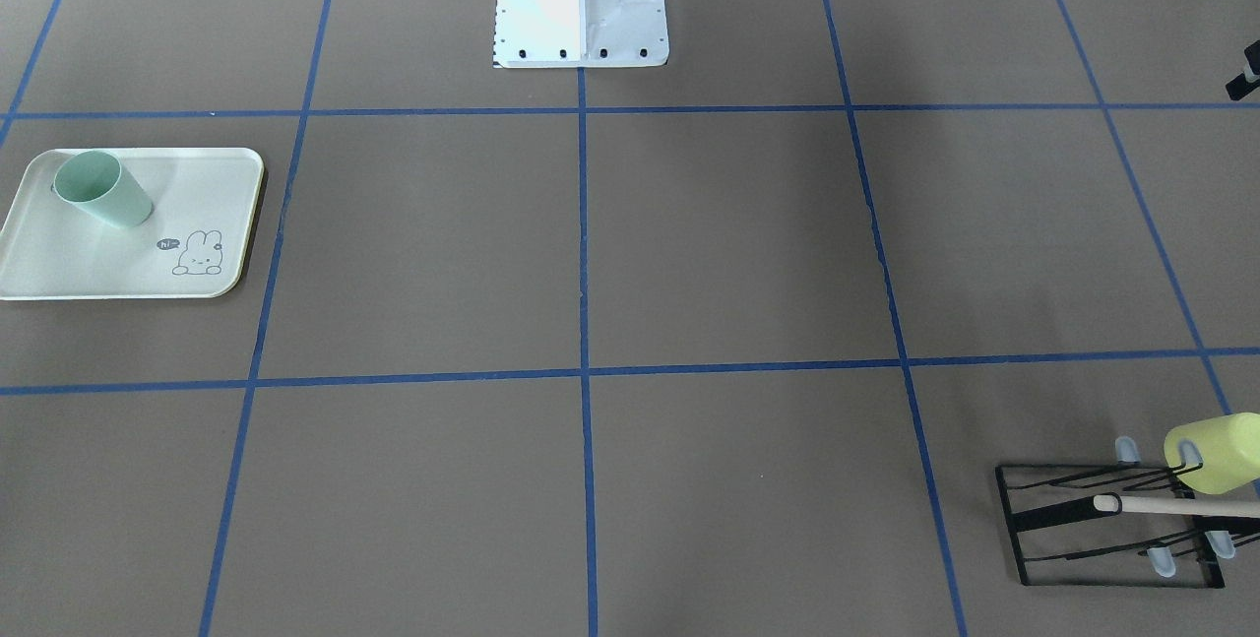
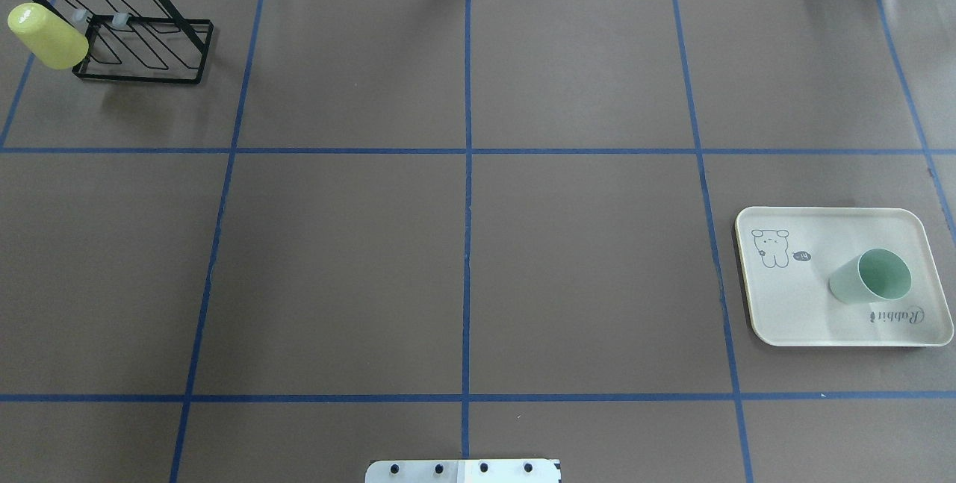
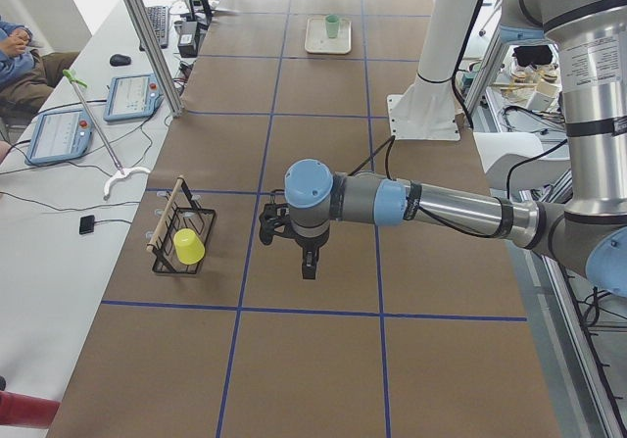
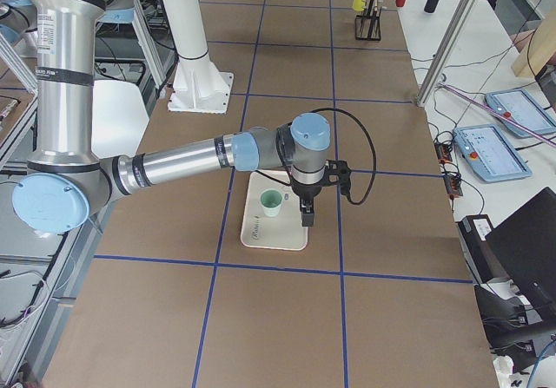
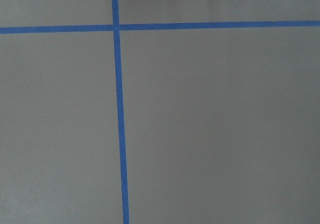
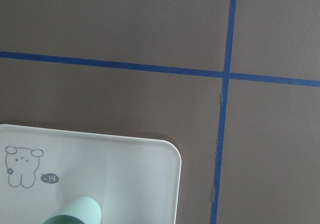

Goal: Left arm grabs green cup and hands to right arm on tray

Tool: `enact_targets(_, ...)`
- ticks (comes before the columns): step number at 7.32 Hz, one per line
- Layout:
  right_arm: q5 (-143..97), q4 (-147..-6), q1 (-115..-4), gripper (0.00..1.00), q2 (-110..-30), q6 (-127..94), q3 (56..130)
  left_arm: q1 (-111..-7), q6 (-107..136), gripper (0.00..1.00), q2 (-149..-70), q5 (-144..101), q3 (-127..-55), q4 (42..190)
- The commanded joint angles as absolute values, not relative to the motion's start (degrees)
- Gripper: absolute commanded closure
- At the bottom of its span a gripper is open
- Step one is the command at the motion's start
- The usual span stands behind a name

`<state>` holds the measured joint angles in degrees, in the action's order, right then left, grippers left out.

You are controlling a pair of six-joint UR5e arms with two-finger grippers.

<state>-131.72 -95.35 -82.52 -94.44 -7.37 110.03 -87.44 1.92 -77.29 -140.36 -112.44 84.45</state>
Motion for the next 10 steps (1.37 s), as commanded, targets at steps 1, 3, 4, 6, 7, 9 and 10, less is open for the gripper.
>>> enact_targets(1, -132.18, -95.19, -82.53, 0.00, -93.60, -7.47, 110.04, -90.59, 1.85, 0.00, -77.34, -140.27, -113.11, 84.55)
enact_targets(3, -132.54, -95.18, -82.53, 0.00, -94.21, -7.47, 110.47, -90.88, 2.02, 0.00, -77.70, -139.66, -112.42, 84.55)
enact_targets(4, -132.54, -95.27, -82.53, 0.00, -94.48, -7.47, 110.83, -90.79, 2.37, 0.00, -77.43, -139.66, -112.41, 84.55)
enact_targets(6, -132.54, -95.27, -82.70, 0.00, -95.53, -7.47, 110.74, -90.97, 2.37, 0.00, -76.56, -139.57, -112.85, 84.55)
enact_targets(7, -132.54, -95.19, -82.71, 0.00, -95.54, -7.47, 110.74, -90.97, 2.37, 0.00, -75.51, -139.48, -112.94, 84.55)
enact_targets(9, -132.54, -94.66, -83.23, 0.00, -98.33, -7.47, 110.92, -90.79, 2.37, 0.00, -75.59, -139.48, -112.42, 84.46)
enact_targets(10, -132.71, -94.66, -84.28, 0.00, -99.83, -7.38, 111.96, -90.70, 2.37, 0.00, -75.67, -139.48, -112.33, 84.46)
